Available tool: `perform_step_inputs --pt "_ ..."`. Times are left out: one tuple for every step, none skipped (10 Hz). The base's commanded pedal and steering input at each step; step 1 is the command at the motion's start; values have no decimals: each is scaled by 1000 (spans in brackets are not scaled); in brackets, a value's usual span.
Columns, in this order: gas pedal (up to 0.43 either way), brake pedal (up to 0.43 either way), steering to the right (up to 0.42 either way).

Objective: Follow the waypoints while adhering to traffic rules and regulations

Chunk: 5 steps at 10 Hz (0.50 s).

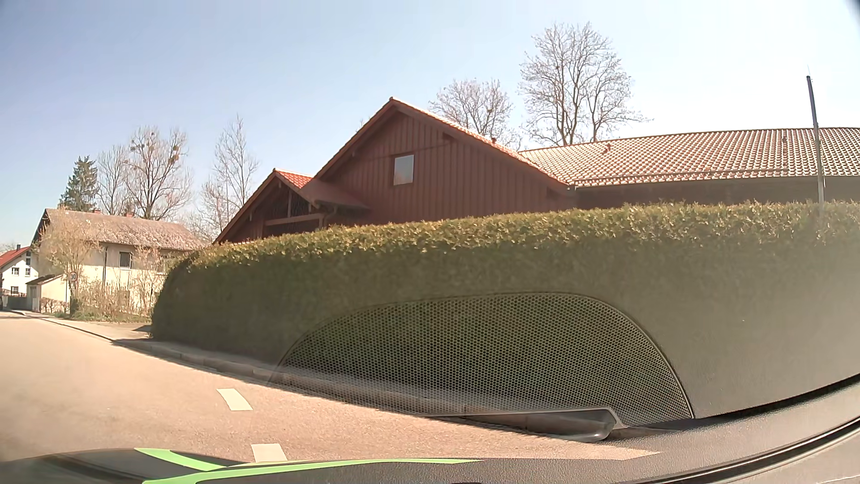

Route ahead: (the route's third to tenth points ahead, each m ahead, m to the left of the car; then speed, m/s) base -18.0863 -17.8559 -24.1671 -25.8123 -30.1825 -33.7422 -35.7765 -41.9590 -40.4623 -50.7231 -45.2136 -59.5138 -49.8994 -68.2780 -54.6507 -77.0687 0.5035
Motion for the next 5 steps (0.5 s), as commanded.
perform_step_inputs --pt "331 0 -130" --pt "350 0 -181" --pt "378 0 -223" --pt "390 0 -265" --pt "409 0 -316"
